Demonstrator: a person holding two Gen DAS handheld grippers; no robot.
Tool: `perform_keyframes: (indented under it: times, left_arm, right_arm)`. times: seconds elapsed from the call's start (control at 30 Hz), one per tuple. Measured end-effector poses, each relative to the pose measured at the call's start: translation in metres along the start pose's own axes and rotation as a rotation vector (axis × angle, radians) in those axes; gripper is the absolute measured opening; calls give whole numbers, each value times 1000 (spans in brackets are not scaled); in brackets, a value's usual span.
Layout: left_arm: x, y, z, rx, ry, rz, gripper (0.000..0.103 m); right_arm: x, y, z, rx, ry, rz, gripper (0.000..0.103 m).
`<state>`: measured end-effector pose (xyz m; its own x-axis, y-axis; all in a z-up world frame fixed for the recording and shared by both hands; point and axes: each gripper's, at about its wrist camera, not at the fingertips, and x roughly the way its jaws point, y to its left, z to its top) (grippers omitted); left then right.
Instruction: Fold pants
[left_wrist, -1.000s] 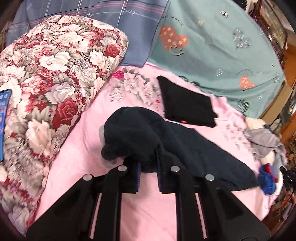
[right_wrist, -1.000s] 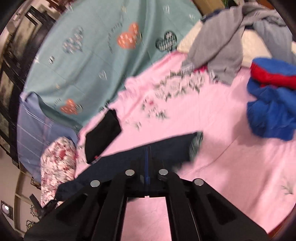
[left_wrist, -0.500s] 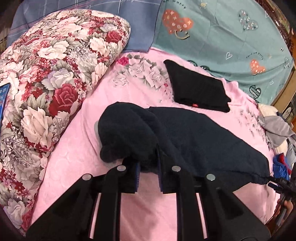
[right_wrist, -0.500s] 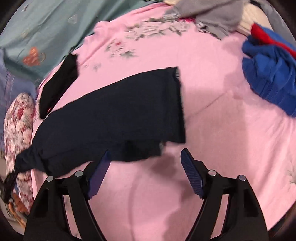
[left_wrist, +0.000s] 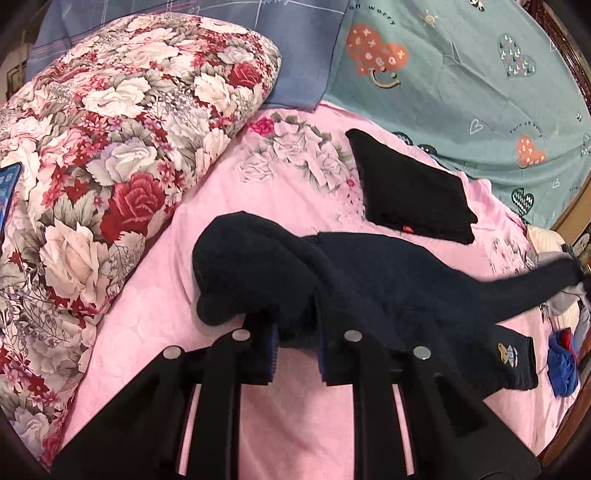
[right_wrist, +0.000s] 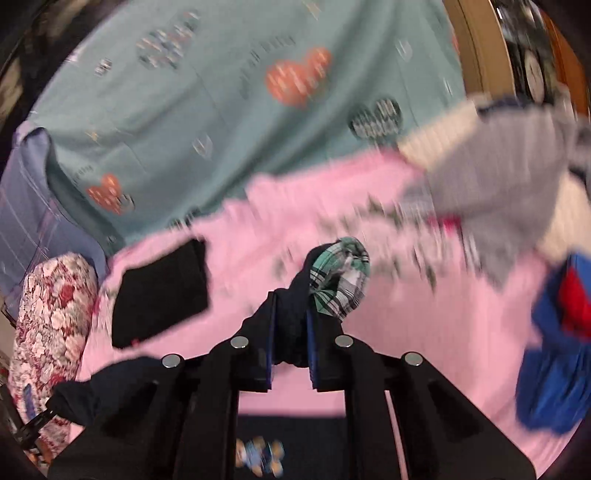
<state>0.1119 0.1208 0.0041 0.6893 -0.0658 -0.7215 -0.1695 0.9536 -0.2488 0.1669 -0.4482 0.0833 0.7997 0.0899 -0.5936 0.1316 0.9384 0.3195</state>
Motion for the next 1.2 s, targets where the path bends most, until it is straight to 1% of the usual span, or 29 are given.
perform_keyframes:
  times: [0.03,0.1,0.13,0.17,0.2,0.23,0.27,0.3,0.33,0.37,0.43,0.47,0.5,0.53,0.63,0.7,0.73,0.8,0.83,0.87,0.9,0.93,0.97,1.0,1.03,1.07,1.1,1.17,1.2]
  left_arm:
    - [0,1,0,-6,-4,0,16]
    - [1,2,0,-14,-7,1,16]
    - [3,2,0,-16,-5,5,16]
    - [6,3,-1,-16,0,13,16]
    - [8,3,-1,-14,6,18,16]
    - [13,3,-3,-7,24,30,16]
    - [15,3,-4,-5,34,31,17]
    - [17,3,-6,-4,44,27,17]
    - [19,3,-7,0,51,26,19]
    - [20,3,-9,5,54,28,20]
    - [21,5,-10,2,55,30,22]
    - [22,5,-11,-3,58,24,25]
    - [23,5,-12,-6,63,17,26]
    - [25,5,-14,-9,72,9,29]
    - [29,2,-18,-4,91,-4,33]
    - [32,0,-21,-2,101,-17,35]
    - [32,-1,-22,-4,106,-22,36]
    - [36,0,-24,-19,127,-52,36]
    - [40,-1,-26,-28,140,-69,28]
    - [42,-3,-27,-17,141,-74,15]
    - [43,-6,-29,-1,140,-75,15]
    - [45,-9,-30,16,133,-59,14]
    - [46,-11,-30,22,134,-50,12]
    - [44,-11,-29,20,135,-49,12]
    - [38,-9,-26,13,125,-52,11]
    - [30,-6,-23,6,107,-52,11]
    - [19,-3,-18,-3,86,-52,11]
    - [-8,5,-7,-40,62,-116,11]
    - [-20,6,-3,-46,47,-134,11]
  right_arm:
    - [0,8,10,-31,-48,-3,14]
    - [1,14,17,-69,-125,12,15]
    - [8,14,17,-92,-150,-9,16]
    - [22,9,15,-105,-123,-60,17]
    - [39,0,9,-110,-62,-109,28]
    - [70,-15,0,-106,62,-182,42]
    - [97,-33,-15,-99,202,-293,46]
    - [121,-57,-33,-78,373,-427,46]
    - [124,-71,-45,-51,432,-457,46]
    - [116,-83,-55,-9,436,-435,49]
    - [83,-97,-70,51,392,-373,64]
    - [65,-102,-78,60,378,-348,67]
    - [49,-105,-87,65,375,-320,68]
    - [28,-107,-100,72,383,-260,68]
    - [0,-88,-134,105,437,-123,68]
    - [-10,-73,-154,120,460,-36,68]
    - [-9,-62,-163,121,475,-14,70]
    - [-10,-44,-169,62,447,-58,70]
    - [-7,-36,-170,39,435,-70,57]
    - [-3,-34,-171,50,425,-51,42]
    - [3,-33,-172,68,430,-39,12]
    - [10,-33,-173,82,442,-29,12]
    - [12,-34,-171,100,432,-21,11]
    - [10,-36,-167,121,418,-4,11]
    - [3,-39,-160,160,387,37,10]
    - [-13,-44,-148,202,339,77,10]
    - [-24,-47,-141,228,315,109,10]
    - [-63,-51,-120,278,245,210,10]
    - [-76,-50,-111,284,214,234,10]
